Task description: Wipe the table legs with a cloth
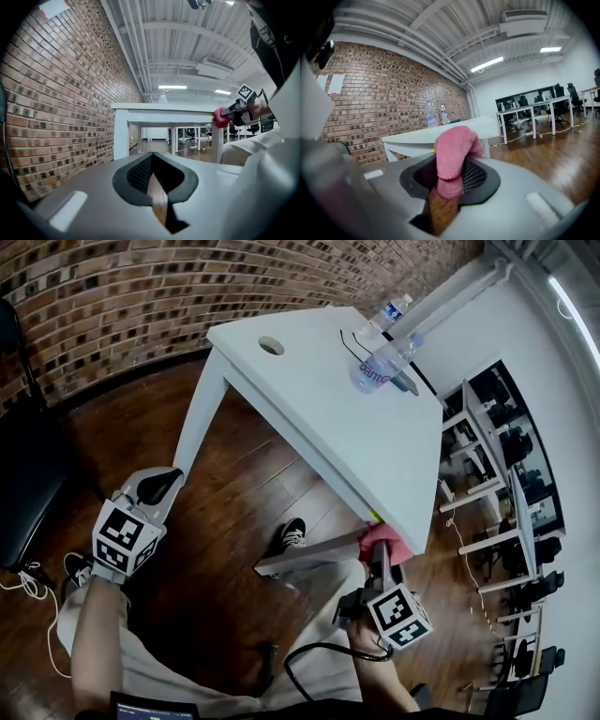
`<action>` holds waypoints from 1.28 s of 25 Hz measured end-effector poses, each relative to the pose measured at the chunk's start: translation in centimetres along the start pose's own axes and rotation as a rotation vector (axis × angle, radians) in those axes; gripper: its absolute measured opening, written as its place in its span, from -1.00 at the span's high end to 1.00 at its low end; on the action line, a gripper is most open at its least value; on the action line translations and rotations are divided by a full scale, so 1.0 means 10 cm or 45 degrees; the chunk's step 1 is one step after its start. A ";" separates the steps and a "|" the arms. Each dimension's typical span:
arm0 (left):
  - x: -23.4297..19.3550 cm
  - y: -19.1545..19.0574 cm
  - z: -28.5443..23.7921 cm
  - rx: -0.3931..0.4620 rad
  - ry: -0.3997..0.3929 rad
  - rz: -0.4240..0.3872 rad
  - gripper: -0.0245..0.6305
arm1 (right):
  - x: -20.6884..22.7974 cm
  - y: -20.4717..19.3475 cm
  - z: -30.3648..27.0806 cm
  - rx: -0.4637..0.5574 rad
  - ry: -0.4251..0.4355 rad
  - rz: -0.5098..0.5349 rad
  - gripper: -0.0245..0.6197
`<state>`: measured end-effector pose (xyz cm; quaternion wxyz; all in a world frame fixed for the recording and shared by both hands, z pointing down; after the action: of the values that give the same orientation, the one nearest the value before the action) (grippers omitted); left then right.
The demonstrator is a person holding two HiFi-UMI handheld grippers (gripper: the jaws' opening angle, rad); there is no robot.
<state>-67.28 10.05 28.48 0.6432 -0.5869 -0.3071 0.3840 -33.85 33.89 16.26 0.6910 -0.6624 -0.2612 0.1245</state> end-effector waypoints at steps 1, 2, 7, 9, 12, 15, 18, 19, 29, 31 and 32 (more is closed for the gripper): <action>-0.04 -0.02 -0.04 -0.006 -0.014 -0.002 0.93 | -0.09 0.00 -0.07 0.010 0.005 0.012 0.61; -0.08 -0.04 -0.07 -0.010 -0.026 -0.004 0.93 | -0.19 -0.01 -0.15 0.017 0.011 0.019 0.61; -0.30 -0.05 -0.19 -0.011 -0.071 -0.006 0.93 | -0.78 -0.18 -0.49 0.014 0.115 0.045 0.61; -0.41 -0.02 -0.24 -0.001 -0.079 -0.001 0.93 | -1.05 -0.23 -0.63 0.014 0.136 0.030 0.61; -0.53 -0.03 -0.29 -0.002 -0.089 0.007 0.93 | -1.48 -0.32 -0.82 0.010 0.208 0.011 0.61; -0.65 -0.06 -0.34 -0.008 -0.105 0.005 0.93 | -1.89 -0.42 -1.02 0.003 0.272 -0.013 0.61; -0.75 -0.06 -0.36 0.005 -0.099 0.018 0.93 | -2.34 -0.52 -1.25 -0.032 0.391 -0.025 0.61; -0.77 -0.05 -0.35 0.013 -0.091 0.031 0.93 | -2.49 -0.55 -1.32 -0.042 0.420 -0.029 0.61; -0.92 0.09 -0.17 0.045 -0.029 0.008 0.93 | -3.71 -0.81 -1.90 -0.242 0.693 -0.396 0.61; -0.94 0.08 -0.15 0.041 -0.020 0.007 0.93 | -3.82 -0.86 -1.98 -0.308 0.712 -0.562 0.61; -0.95 0.08 -0.14 0.041 -0.017 0.006 0.93 | -3.85 -0.88 -2.01 -0.322 0.719 -0.622 0.61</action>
<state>-71.15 1.22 28.05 0.6496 -0.5746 -0.3037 0.3945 -56.88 -3.99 17.61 0.6578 -0.6690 -0.2239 -0.2638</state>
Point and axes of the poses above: the fingertips, and each gripper's own axes: z backward along the fingers, x to its right, y out of its top, the point moved 2 cm from there along z, backward along the fingers, and after that the axes turned 12 degrees about x, right-handed, at the moved point
